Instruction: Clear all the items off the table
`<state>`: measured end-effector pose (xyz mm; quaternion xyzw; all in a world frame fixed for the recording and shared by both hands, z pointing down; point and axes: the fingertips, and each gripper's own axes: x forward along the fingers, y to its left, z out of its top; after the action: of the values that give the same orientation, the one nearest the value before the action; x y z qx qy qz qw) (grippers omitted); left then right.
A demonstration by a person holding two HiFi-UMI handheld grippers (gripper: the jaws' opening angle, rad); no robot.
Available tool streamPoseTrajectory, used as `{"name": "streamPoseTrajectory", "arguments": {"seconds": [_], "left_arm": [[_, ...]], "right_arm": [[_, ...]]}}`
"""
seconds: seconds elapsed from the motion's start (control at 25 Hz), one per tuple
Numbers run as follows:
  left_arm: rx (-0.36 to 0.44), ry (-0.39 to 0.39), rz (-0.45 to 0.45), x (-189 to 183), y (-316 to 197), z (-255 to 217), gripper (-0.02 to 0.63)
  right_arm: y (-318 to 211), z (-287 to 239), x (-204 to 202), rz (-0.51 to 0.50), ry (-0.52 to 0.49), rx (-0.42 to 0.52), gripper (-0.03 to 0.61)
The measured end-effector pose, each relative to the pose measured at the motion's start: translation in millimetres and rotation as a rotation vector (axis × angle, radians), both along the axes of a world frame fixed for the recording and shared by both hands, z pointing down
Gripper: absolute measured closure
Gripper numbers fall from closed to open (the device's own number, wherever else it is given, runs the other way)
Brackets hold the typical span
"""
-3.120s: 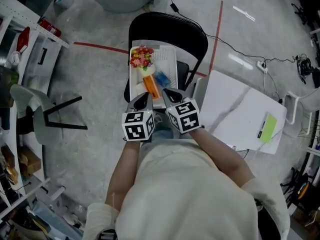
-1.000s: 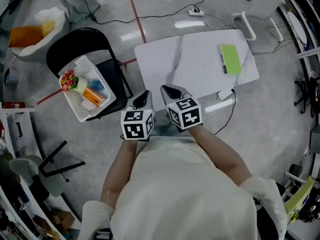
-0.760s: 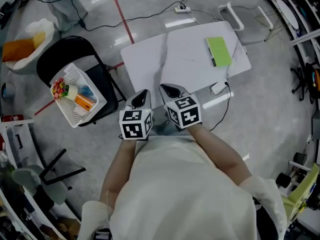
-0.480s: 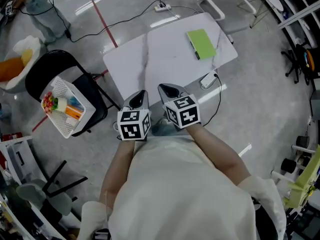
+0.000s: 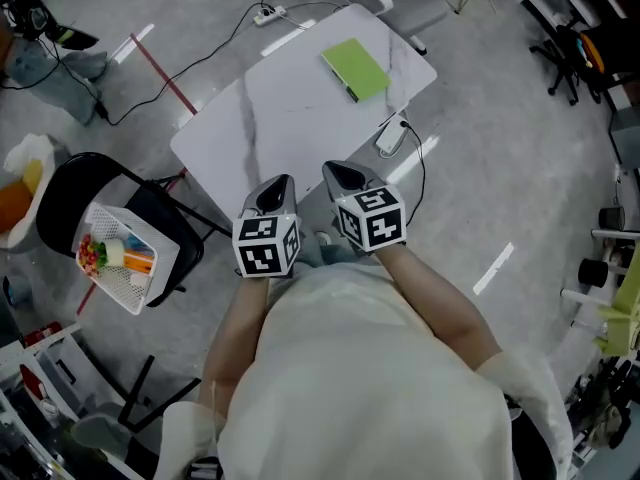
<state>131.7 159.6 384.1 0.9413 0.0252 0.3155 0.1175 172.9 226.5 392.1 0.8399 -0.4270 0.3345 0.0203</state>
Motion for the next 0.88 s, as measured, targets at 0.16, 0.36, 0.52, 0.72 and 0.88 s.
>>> {"name": "streamPoseTrajectory", "arguments": {"seconds": [0.16, 0.36, 0.52, 0.72, 0.88], "left_arm": [[-0.005, -0.008, 0.051, 9, 12, 2, 0.606], [-0.008, -0.022, 0.107, 18, 24, 8, 0.606], [-0.006, -0.026, 0.135, 29, 31, 10, 0.606], [-0.002, -0.029, 0.158, 45, 36, 13, 0.606], [-0.006, -0.040, 0.171, 61, 40, 16, 0.606]], "right_arm": [[23, 1, 11, 0.081, -0.006, 0.000, 0.580], [46, 4, 16, 0.156, -0.018, -0.009, 0.580], [59, 11, 21, 0.191, -0.032, -0.016, 0.580], [63, 13, 36, 0.205, -0.033, -0.017, 0.580], [62, 16, 55, 0.202, -0.037, -0.024, 0.580]]}}
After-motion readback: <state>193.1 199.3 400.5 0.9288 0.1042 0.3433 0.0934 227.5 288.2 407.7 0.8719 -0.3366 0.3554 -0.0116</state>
